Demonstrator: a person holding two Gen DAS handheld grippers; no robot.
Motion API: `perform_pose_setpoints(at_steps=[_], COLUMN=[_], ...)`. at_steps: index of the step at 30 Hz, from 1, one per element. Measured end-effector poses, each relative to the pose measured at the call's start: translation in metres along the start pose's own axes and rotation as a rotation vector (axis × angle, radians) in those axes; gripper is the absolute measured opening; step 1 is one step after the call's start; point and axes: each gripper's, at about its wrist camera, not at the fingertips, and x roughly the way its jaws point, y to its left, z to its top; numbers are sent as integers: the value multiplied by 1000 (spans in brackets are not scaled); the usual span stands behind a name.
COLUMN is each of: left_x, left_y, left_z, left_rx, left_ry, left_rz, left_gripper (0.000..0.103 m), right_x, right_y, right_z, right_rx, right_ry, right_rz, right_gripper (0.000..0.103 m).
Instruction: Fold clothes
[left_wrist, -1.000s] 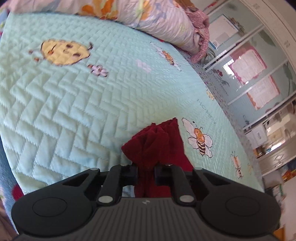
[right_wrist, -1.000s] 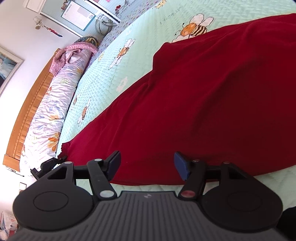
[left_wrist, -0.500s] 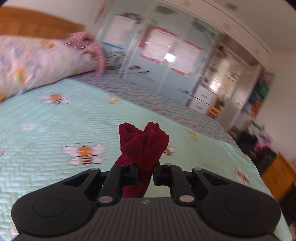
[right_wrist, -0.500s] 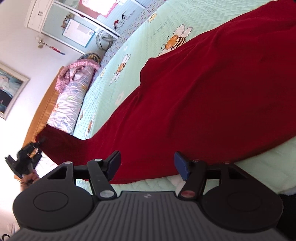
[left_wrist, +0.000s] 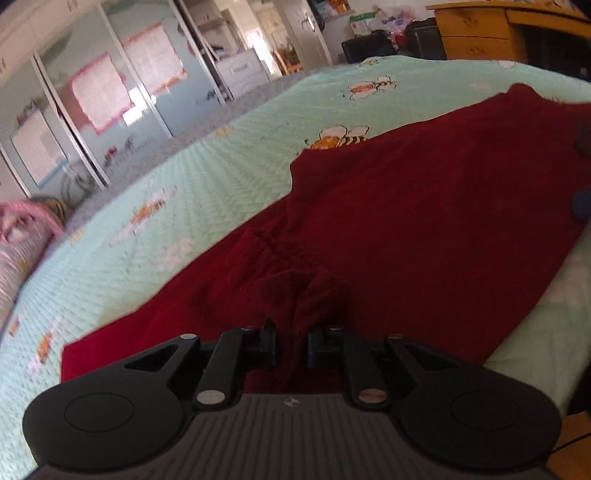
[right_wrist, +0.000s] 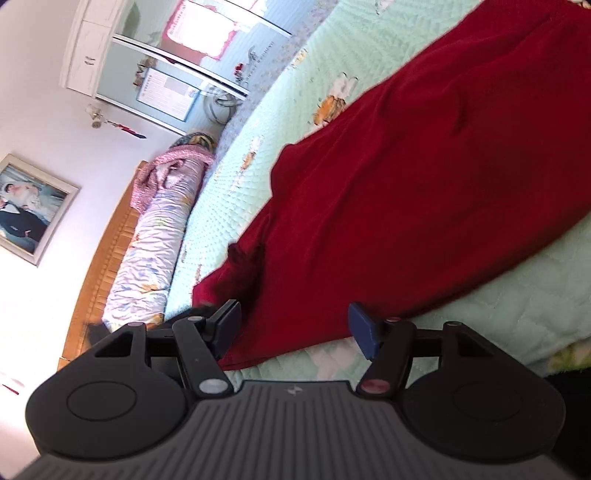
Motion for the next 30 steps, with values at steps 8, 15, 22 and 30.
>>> perform_pose_setpoints(at_steps=[8, 15, 22, 30], left_x=[-11, -17, -24, -26], left_y=[-4, -15, -24, -50], left_z=[8, 3, 4, -17], left_rx=[76, 172, 185, 323], left_ry=[-50, -39, -79, -86], left_rz=[46, 21, 50, 3], left_gripper=[14, 14, 14, 19], right_x=[5, 1, 6, 12], right_y=[-14, -19, -15, -12], right_z=[3, 4, 5, 4], right_rx=[31, 43, 28, 9], right_ry=[-13, -25, -20, -5], right_rz=[38, 40, 36, 21], right_gripper=[68, 69, 70, 70])
